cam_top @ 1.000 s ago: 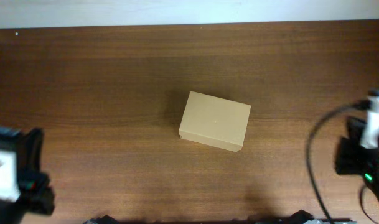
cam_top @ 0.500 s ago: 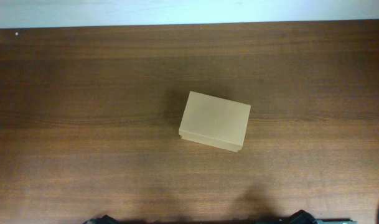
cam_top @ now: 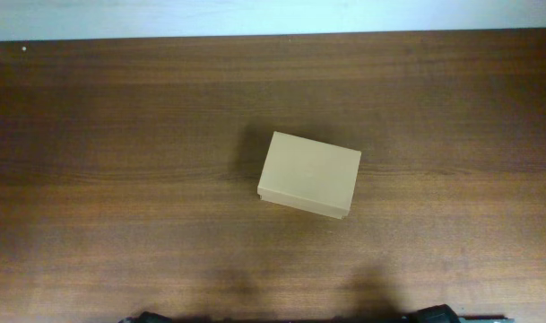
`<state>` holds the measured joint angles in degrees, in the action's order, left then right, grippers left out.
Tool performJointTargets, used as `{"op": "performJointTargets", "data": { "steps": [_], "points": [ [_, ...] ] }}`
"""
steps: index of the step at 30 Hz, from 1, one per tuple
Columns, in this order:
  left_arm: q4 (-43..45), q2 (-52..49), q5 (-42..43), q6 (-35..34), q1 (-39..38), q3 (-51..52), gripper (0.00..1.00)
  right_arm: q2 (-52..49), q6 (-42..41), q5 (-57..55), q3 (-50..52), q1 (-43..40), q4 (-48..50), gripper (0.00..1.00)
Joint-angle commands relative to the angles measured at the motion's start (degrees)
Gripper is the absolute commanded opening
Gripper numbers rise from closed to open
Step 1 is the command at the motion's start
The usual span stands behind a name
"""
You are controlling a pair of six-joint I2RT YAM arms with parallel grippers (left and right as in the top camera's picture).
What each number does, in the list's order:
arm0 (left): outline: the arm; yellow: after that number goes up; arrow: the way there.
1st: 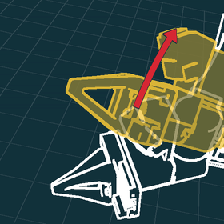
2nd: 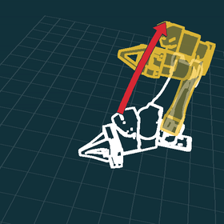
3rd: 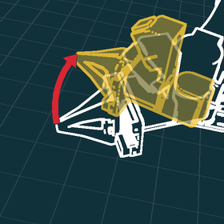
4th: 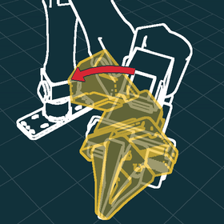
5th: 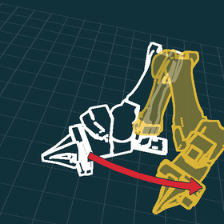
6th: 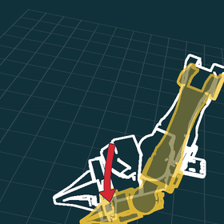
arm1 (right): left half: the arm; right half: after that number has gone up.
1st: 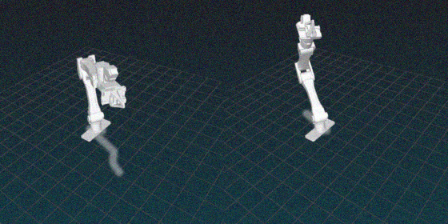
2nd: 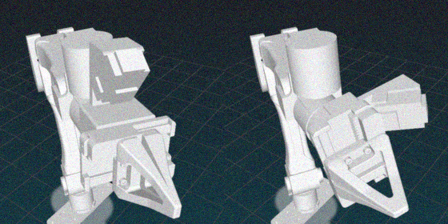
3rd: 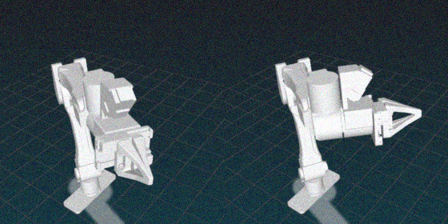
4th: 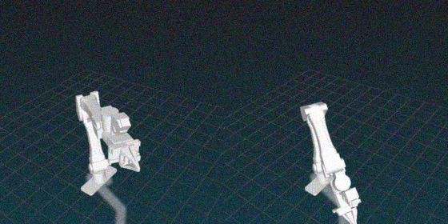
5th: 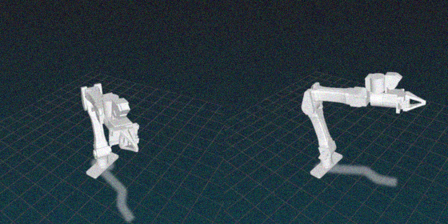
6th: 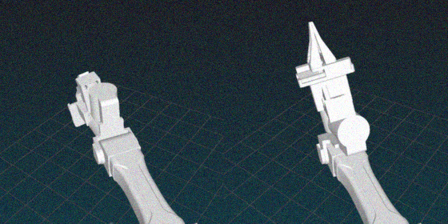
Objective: Pack container
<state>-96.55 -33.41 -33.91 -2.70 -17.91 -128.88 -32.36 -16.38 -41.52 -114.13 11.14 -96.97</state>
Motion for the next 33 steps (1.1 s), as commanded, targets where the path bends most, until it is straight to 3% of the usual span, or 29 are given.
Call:
{"op": "performJointTargets", "data": {
  "steps": [1,8,10,12,14,16,19,24,33],
  "points": [
    [-0.11,3.26,0.02,-0.79,2.43,3.45,0.02,4.13,0.24,0.35,3.65,-3.21,-0.37,0.04],
    [-0.11,9.33,-0.02,-1.03,4.48,13.77,0.02,11.45,0.76,2.08,12.87,-6.47,-0.37,0.1],
    [-0.11,10.27,-0.07,-1.01,4.48,16.44,0.11,12.5,1.11,3.19,15.17,-7.06,-0.37,0.1],
    [-0.11,11.04,-0.5,-1.11,4.48,18.86,0.3,13.11,1.09,3.8,16.92,-7.52,-0.37,0.1],
    [-0.04,11.17,-0.87,-1.2,4.46,20.31,0.59,13.27,1.09,4.33,18.18,-7.48,-0.35,0.12],
    [0.55,11.17,-0.9,-1.18,4.46,21.09,0.99,13.27,1.09,4.46,18.86,-7.45,-0.33,0.23],
    [0.72,11.17,-0.9,-1.18,4.46,21.27,0.99,13.27,1.09,4.46,19.08,-7.45,-0.33,0.55],
    [0.37,11.17,-0.85,-1.18,4.48,21.27,0.99,13.27,1.09,4.46,19.08,-7.41,-0.33,0.97],
    [-0.09,11.17,-0.85,-1.16,4.48,21.27,0.99,13.27,1.07,4.48,19.08,-7.41,-0.33,0.99]
  ]
}}
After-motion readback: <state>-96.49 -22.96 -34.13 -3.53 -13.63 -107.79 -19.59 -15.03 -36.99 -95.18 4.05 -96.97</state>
